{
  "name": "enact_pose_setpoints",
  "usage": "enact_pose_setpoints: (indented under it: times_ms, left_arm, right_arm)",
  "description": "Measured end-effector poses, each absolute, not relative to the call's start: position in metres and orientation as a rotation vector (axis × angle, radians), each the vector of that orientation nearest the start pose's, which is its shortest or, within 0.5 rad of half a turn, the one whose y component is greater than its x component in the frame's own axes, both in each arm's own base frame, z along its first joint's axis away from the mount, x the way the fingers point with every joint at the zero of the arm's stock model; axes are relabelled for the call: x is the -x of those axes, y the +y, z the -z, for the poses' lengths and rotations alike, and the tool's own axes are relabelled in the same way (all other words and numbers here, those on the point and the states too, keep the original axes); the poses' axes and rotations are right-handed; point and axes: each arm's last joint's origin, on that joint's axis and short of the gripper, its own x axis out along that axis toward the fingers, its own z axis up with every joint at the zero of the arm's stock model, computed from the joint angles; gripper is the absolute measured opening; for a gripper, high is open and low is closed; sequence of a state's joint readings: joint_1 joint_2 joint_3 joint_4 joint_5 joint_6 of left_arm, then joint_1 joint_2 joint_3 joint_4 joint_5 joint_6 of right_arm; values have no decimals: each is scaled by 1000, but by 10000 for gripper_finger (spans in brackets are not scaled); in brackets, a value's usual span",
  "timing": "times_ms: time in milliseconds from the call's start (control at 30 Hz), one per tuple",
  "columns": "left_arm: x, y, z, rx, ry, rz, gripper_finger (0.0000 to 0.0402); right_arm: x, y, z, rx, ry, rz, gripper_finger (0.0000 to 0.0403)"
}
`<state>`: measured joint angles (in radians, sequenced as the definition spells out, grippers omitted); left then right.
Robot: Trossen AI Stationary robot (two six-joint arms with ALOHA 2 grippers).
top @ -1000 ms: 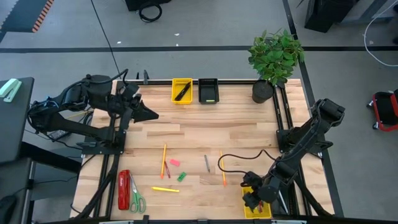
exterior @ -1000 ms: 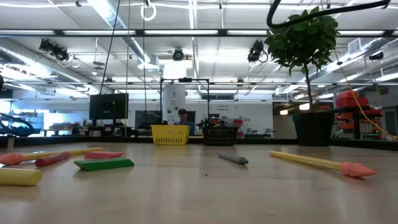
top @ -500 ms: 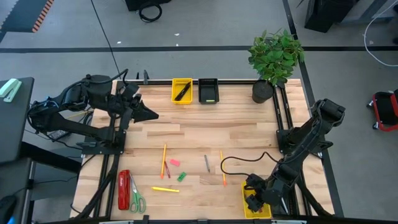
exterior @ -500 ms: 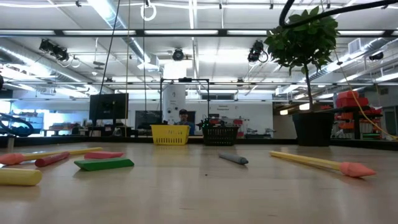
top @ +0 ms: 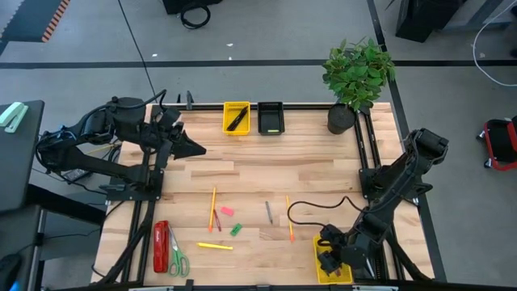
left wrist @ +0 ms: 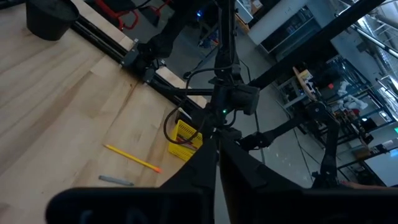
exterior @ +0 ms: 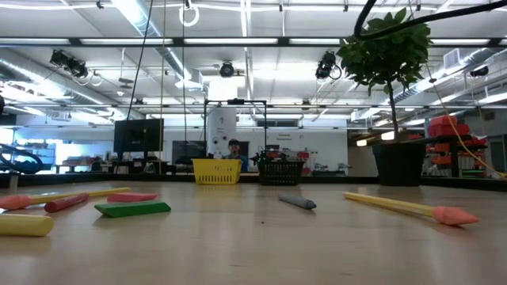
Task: Sort crayons/erasers/pens/pencils in bins
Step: Put the gray crayon into the bottom yellow bin
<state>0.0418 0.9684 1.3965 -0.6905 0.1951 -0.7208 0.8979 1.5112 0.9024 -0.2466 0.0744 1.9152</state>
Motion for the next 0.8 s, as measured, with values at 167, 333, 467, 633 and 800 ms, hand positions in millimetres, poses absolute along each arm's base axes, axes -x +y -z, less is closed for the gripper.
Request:
enact_pose_setpoints:
  times_ms: [167, 333, 467, 633, 800]
  left_arm:
    - [-161, 1, -452, 746, 305, 52, 24]
    - [-161, 1, -452, 747, 305, 52, 33]
    - [-161, 1, -452, 747, 305, 52, 36]
    - [-161, 1, -452, 747, 305, 52, 29]
    - [-161, 1, -452, 746, 305, 52, 23]
  right_arm:
    - [-191, 235, -203, -1298, 1153, 207, 149]
    - [-191, 235, -203, -1310, 1149, 216, 149]
    - [-191, 235, -203, -1293, 1149, 205, 149]
    - [-191, 235, -203, -1292, 1149, 203, 149]
    - [-191, 235, -203, -1292, 1149, 203, 149]
